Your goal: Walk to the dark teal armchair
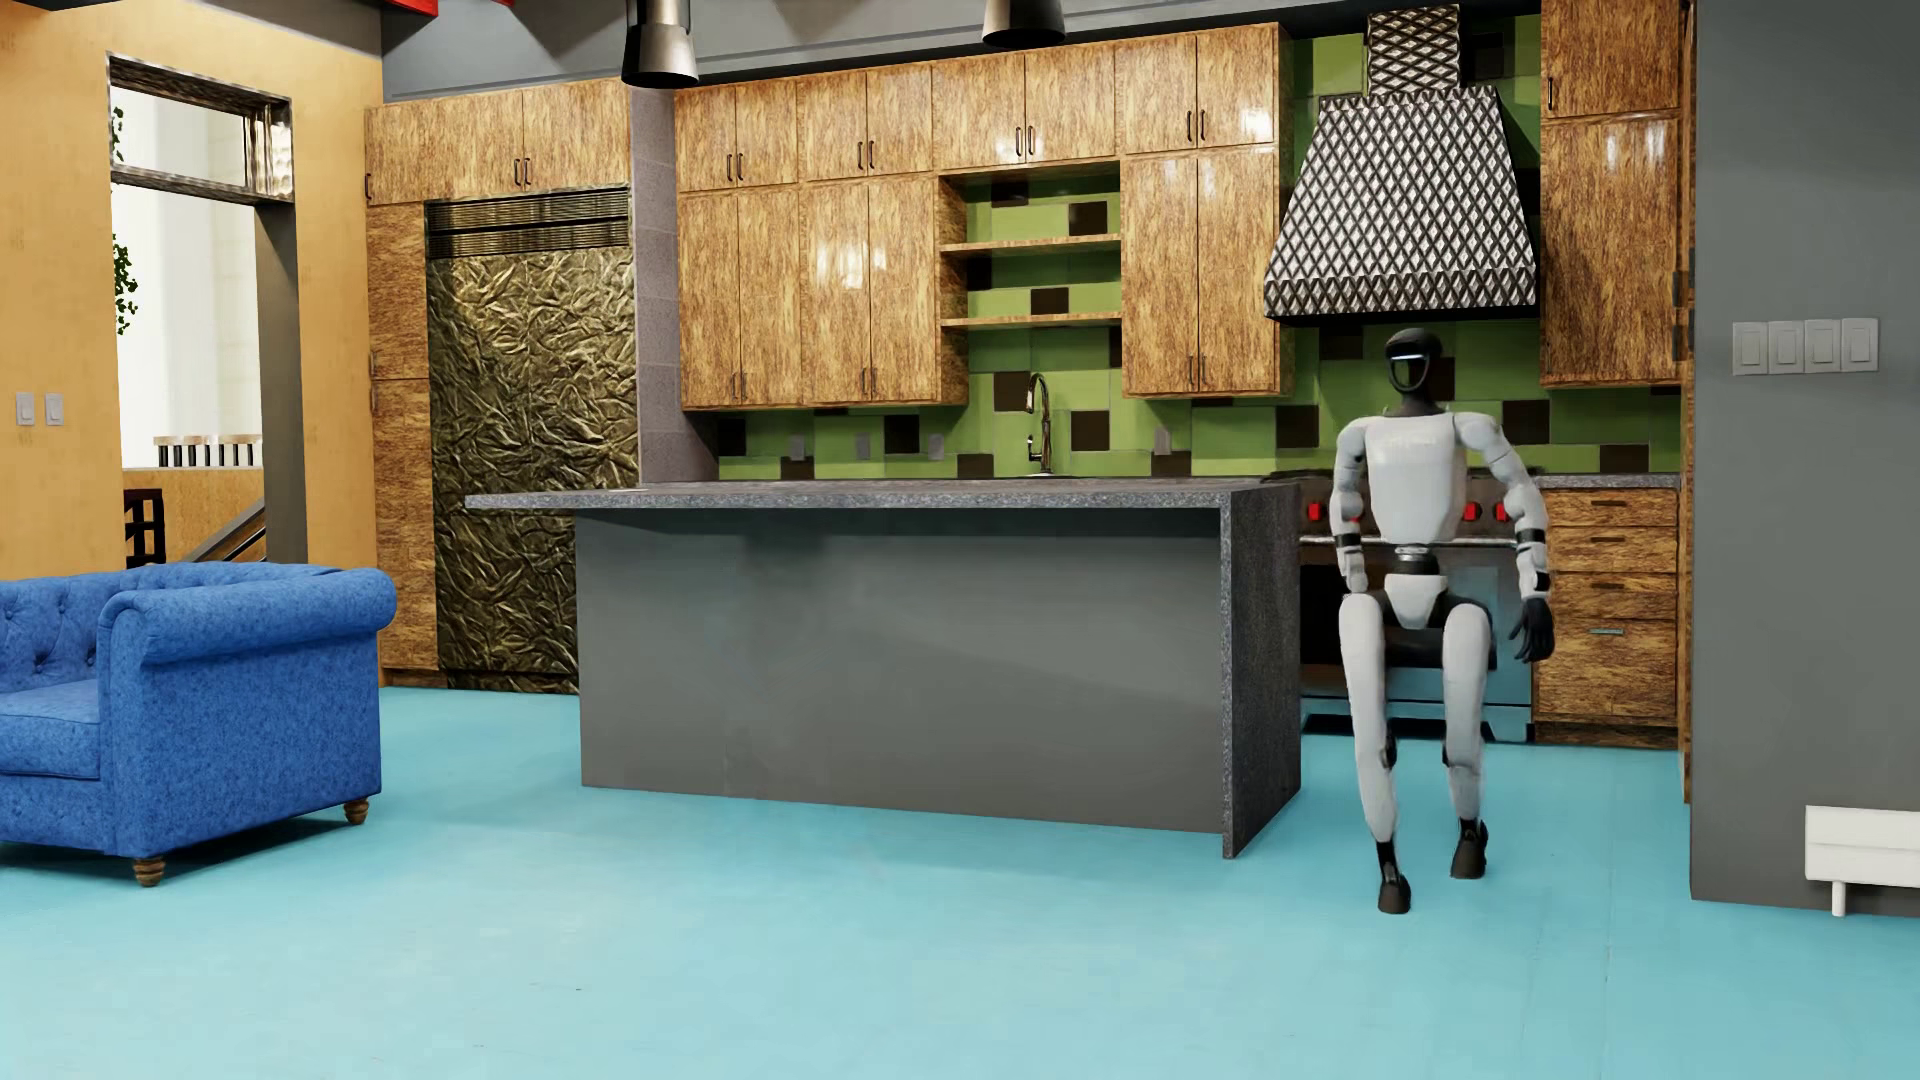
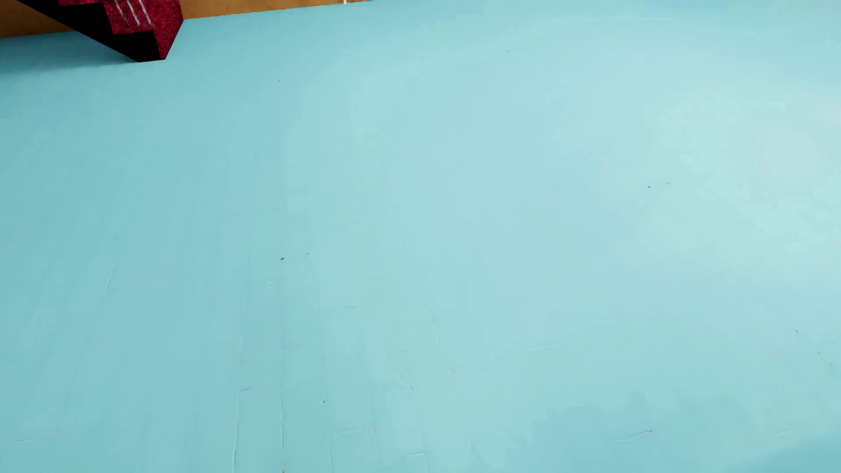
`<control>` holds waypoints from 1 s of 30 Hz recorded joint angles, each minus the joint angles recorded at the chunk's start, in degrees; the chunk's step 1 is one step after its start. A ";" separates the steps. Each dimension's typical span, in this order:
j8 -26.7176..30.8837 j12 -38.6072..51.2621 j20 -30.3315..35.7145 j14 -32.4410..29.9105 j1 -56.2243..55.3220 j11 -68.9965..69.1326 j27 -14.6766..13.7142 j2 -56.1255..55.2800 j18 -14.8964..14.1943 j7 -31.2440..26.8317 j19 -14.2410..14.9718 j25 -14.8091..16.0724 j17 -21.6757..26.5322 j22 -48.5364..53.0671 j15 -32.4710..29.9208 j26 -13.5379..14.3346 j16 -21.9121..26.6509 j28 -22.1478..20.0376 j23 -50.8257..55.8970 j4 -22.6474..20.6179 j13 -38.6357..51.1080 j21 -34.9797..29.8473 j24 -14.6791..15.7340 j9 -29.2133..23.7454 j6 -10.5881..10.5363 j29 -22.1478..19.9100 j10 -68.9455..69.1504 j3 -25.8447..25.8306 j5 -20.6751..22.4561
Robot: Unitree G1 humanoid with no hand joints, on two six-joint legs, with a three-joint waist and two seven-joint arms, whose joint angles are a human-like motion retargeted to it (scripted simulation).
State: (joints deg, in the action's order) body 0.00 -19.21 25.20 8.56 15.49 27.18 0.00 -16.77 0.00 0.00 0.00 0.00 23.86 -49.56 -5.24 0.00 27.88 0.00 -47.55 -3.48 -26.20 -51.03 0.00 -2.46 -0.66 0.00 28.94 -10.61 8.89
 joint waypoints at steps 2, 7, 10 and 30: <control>0.00 -2.28 1.44 -3.01 -0.33 0.02 0.00 1.02 0.00 0.00 0.00 0.00 -0.42 -0.38 -1.37 0.00 -1.56 0.00 -2.15 2.19 -0.01 -2.05 0.00 2.06 -2.58 0.00 4.30 -0.06 1.93; 0.00 -4.74 15.02 -14.65 -21.57 -1.01 0.00 11.39 0.00 0.00 0.00 0.00 2.62 -7.57 13.21 0.00 -3.97 0.00 -1.44 11.52 8.77 4.12 0.00 2.23 -4.46 0.00 41.96 10.10 4.26; 0.00 -6.58 18.94 -3.84 -28.65 -3.17 0.00 19.59 0.00 0.00 0.00 0.00 3.73 -9.14 15.79 0.00 -4.34 0.00 7.80 8.39 12.63 17.77 0.00 0.12 -3.28 0.00 31.88 13.51 3.16; 0.00 -0.11 5.27 -3.13 -12.96 35.75 0.00 -5.59 0.00 0.00 0.00 0.00 2.83 -2.94 -5.50 0.00 -2.88 0.00 0.43 4.72 4.60 9.29 0.00 0.50 -1.59 0.00 -1.12 9.59 0.41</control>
State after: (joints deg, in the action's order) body 0.00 -19.32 30.47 5.43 2.53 62.93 0.00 -22.36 0.00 0.00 0.00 0.00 26.69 -52.49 -10.74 0.00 25.00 0.00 -47.12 1.24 -21.60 -41.74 0.00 -1.96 -2.25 0.00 27.83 -1.02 9.30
